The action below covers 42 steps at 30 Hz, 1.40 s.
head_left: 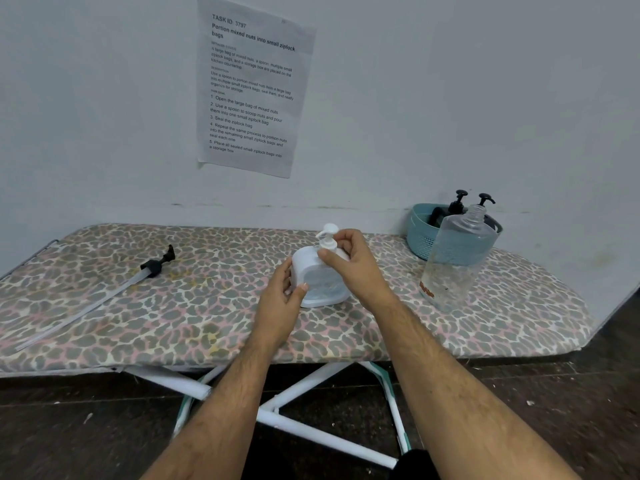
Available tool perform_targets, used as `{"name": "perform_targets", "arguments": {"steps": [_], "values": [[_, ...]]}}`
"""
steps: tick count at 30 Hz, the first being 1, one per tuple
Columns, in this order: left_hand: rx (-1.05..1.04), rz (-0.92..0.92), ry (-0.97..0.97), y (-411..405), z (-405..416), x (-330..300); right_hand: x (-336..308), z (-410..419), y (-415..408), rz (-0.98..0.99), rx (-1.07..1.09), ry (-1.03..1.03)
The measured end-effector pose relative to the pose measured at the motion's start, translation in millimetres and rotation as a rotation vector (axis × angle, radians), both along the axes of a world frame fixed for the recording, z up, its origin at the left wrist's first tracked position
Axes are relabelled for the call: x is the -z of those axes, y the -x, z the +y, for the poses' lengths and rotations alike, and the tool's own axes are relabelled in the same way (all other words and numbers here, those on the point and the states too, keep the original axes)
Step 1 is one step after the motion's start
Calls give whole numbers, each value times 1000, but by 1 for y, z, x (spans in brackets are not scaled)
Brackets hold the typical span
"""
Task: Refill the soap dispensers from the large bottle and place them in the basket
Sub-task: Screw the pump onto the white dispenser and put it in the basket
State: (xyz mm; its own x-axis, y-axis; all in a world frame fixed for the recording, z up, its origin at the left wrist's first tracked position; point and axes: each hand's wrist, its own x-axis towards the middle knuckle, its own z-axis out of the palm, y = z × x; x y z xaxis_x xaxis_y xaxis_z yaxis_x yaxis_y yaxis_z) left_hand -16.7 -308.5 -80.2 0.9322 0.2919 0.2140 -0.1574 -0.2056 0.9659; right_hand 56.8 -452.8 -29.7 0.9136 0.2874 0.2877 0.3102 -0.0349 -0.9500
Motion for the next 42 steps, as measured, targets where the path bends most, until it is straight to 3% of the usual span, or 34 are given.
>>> {"name": "perform_targets", "arguments": {"steps": [10,17,27,32,39,42], "values": [[-2,-11,-1,-1,0,2,-1,1,-1,-56,28,88],[-1,-23,16,-1,1,2,-12,0,-2,61,-51,64],[5,-26,18,1,-1,0,-11,1,0,-58,33,170],[8,-30,17,2,-2,-1,-15,-5,-1,7,-78,124],[6,-16,18,2,-2,-2,-10,0,0,-52,38,146],[0,-9,24,1,-2,-2,-14,2,-1,-16,-6,124]]}}
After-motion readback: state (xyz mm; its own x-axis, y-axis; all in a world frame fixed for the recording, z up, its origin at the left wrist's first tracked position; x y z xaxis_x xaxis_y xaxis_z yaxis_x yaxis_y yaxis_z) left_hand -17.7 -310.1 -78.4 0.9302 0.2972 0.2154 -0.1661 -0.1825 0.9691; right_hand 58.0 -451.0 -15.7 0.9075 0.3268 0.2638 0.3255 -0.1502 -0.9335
